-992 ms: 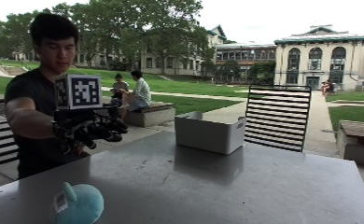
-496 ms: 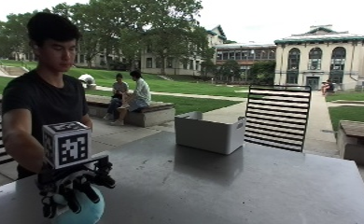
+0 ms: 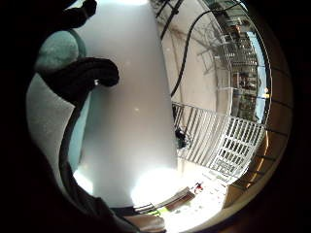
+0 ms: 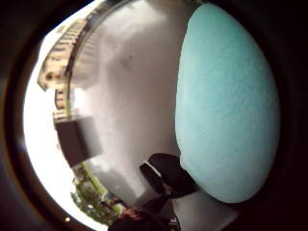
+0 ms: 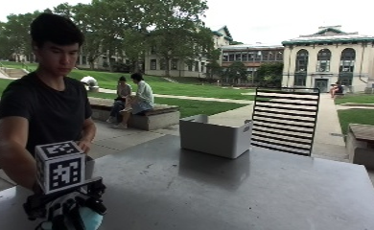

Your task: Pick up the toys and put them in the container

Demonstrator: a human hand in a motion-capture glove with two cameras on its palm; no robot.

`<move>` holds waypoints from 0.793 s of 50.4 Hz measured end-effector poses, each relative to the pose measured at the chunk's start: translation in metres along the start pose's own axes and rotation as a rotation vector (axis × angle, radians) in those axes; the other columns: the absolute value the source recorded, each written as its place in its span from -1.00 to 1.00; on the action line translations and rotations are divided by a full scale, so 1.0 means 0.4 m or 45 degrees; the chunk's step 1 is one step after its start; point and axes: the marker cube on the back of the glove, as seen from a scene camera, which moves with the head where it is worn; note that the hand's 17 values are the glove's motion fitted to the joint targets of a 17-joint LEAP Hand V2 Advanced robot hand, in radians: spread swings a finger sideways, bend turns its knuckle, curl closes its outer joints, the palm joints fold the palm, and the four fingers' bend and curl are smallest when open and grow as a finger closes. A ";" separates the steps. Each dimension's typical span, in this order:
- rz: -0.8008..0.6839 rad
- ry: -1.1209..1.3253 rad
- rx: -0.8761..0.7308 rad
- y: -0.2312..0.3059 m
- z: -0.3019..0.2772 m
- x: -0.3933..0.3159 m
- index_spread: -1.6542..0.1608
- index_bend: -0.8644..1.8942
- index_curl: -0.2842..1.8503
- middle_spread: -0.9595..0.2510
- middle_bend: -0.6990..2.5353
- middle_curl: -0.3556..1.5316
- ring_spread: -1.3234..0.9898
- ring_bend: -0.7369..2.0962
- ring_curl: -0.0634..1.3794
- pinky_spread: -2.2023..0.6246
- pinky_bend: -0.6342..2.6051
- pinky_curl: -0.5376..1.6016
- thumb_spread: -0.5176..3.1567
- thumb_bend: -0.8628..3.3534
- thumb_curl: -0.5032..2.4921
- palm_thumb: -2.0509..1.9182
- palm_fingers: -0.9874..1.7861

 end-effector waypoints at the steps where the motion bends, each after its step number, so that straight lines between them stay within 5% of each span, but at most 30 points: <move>1: 0.000 0.003 0.007 0.001 0.001 0.000 0.45 -0.38 -0.69 0.32 -0.45 -0.21 -0.11 0.40 -0.32 0.31 0.36 -0.12 -0.10 -0.50 -0.43 0.31 -0.02; 19: 0.041 0.016 0.215 0.014 -0.018 -0.024 0.44 -0.23 -0.64 0.06 -0.24 -0.07 -0.21 0.33 -0.37 0.22 0.09 -0.23 -0.27 -0.44 -0.29 0.49 0.38; 23: 0.082 0.042 0.235 0.015 -0.030 -0.035 0.45 -0.11 -0.58 0.03 -0.13 -0.01 -0.19 0.37 -0.32 0.20 -0.04 -0.27 -0.29 -0.39 -0.26 0.55 0.64; 40: 0.107 0.008 0.157 0.033 -0.170 -0.139 0.56 0.13 -0.41 0.03 -0.04 0.04 -0.19 0.34 -0.30 0.20 -0.09 -0.21 -0.52 -0.45 -0.19 0.45 0.57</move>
